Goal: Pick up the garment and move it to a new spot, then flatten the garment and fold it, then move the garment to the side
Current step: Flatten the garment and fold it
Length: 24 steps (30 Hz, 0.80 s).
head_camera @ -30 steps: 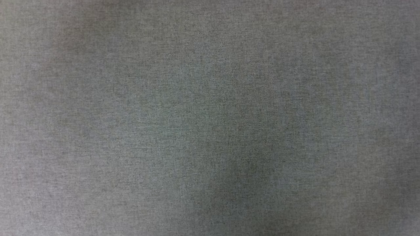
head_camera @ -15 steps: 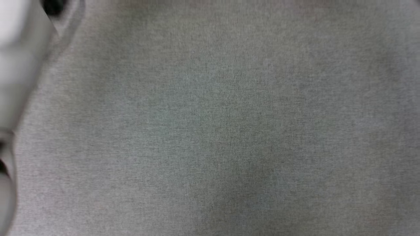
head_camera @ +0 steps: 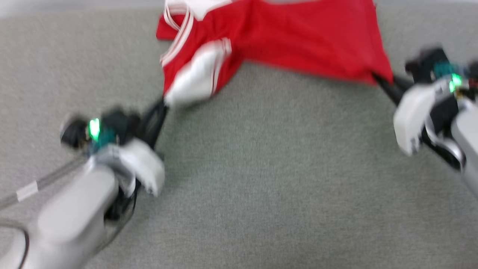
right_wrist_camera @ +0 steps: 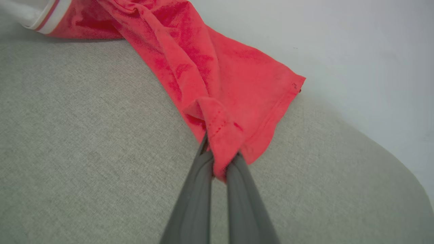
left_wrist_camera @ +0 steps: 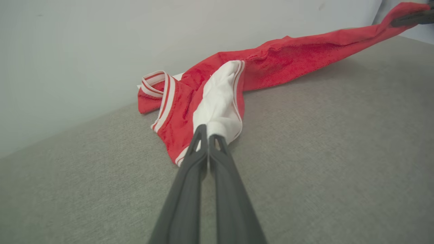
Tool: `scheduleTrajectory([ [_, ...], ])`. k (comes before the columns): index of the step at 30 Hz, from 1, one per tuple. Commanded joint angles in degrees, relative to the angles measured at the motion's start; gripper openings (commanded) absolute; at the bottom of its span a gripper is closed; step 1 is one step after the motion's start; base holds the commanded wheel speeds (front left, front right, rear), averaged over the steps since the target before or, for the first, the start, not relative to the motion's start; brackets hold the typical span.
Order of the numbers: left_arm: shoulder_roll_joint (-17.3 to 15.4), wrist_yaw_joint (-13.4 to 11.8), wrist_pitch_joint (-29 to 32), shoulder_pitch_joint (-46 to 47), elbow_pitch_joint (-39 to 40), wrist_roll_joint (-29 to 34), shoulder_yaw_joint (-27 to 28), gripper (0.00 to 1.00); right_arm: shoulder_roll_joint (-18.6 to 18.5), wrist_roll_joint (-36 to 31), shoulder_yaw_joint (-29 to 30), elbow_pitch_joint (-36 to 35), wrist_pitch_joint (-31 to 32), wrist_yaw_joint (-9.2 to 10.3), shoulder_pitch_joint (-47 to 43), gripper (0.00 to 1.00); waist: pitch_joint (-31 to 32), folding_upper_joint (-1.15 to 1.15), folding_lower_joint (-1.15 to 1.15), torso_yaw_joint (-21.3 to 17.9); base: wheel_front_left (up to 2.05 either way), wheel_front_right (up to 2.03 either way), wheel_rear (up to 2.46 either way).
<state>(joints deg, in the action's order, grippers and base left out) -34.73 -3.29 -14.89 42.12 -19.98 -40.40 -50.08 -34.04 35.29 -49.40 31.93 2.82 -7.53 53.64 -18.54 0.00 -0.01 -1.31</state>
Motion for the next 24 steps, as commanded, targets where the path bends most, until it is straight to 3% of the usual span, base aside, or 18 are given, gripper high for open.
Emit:
scheduleTrajectory([
  [1,-0.82,-0.93,-0.20,-2.69,1.45,-0.51,-0.34,0.00,-1.06,0.77,0.33,-0.72,-0.01,0.08,-2.70,0.00,3.84,0.00,0.01,0.00,0.00,0.00,0.00],
  [10,-7.86,-9.63,2.05,-24.18,16.07,-6.03,-2.49,0.00,-6.85,4.33,4.63,-6.95,-0.35,0.08,-22.91,0.00,11.47,0.00,0.01,0.22,0.00,0.00,0.00],
  [15,-9.76,-13.81,2.63,-33.38,20.42,-8.62,-4.15,0.00,-8.57,4.70,8.51,-10.46,-0.33,0.07,-34.50,0.00,14.44,0.00,0.01,0.75,0.00,0.00,0.00],
  [24,-10.11,-17.06,2.32,-44.29,23.28,-12.26,-6.42,0.00,-8.24,2.48,20.04,-17.64,2.53,0.08,-53.38,0.00,18.09,0.00,0.01,1.51,0.00,0.00,0.00],
])
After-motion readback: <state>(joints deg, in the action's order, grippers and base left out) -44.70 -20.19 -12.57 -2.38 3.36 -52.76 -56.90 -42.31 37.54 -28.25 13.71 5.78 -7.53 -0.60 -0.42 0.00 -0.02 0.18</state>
